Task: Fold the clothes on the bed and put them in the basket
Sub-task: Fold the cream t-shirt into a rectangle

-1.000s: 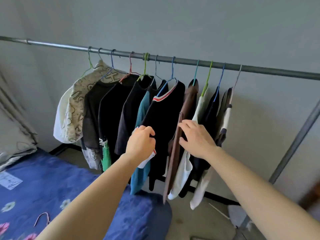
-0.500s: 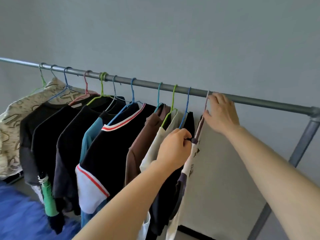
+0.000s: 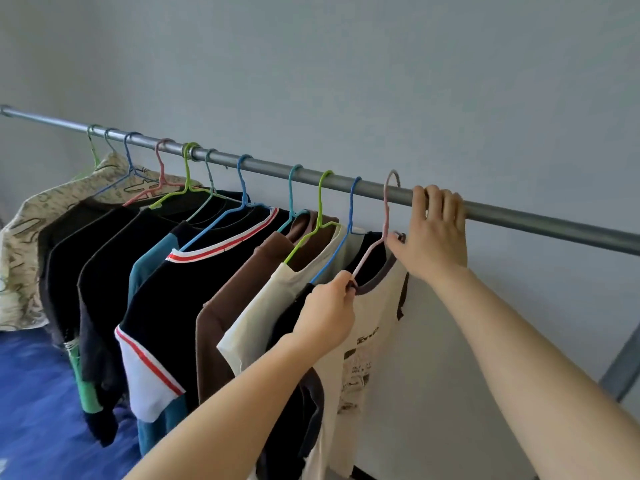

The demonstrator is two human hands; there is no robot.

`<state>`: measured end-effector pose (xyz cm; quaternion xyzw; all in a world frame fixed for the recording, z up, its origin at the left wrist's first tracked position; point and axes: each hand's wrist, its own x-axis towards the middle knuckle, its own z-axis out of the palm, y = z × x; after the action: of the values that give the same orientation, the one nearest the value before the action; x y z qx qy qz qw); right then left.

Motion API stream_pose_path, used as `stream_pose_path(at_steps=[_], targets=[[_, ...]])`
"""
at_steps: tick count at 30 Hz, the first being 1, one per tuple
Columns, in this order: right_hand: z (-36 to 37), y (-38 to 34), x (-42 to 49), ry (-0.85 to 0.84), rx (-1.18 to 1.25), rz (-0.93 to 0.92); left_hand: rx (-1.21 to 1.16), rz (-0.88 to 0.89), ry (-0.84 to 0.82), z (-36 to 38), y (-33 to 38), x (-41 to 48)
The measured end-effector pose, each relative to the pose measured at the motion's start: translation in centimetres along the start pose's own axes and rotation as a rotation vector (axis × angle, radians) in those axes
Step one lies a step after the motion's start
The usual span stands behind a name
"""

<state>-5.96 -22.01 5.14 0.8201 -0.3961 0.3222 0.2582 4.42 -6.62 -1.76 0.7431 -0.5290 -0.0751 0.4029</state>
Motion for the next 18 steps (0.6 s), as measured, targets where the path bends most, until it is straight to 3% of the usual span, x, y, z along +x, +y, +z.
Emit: stream_pose_path(at_steps=[5,9,11,15,18], targets=[[0.6,-0.3,-0.4,0.061,0.135,0.002,0.026,0.110,0.051,-4.2,0.3,-0.7],[0.2,-3.8,-1.5,0.114,0.520,-0.164,0.027,0.101,0.012,-7.7,-1.1,-3.6],[-1.1,-6.2,-2.0,0.013,0.780,-0.193,0.024,0.059,-0.014,-9.3,-2.5,-5.8],[-4.4,-12.3,-2.6,-0.222,0.932,-0.358,-0.131,-0.098,-0.038,-14.1,-6.2,-11.3],[-7.7,-17.6,-3.7,-0.502,1.068,-0.518,-0.137,-0.243,-0.098,-18.6,-9.0,-16.0]])
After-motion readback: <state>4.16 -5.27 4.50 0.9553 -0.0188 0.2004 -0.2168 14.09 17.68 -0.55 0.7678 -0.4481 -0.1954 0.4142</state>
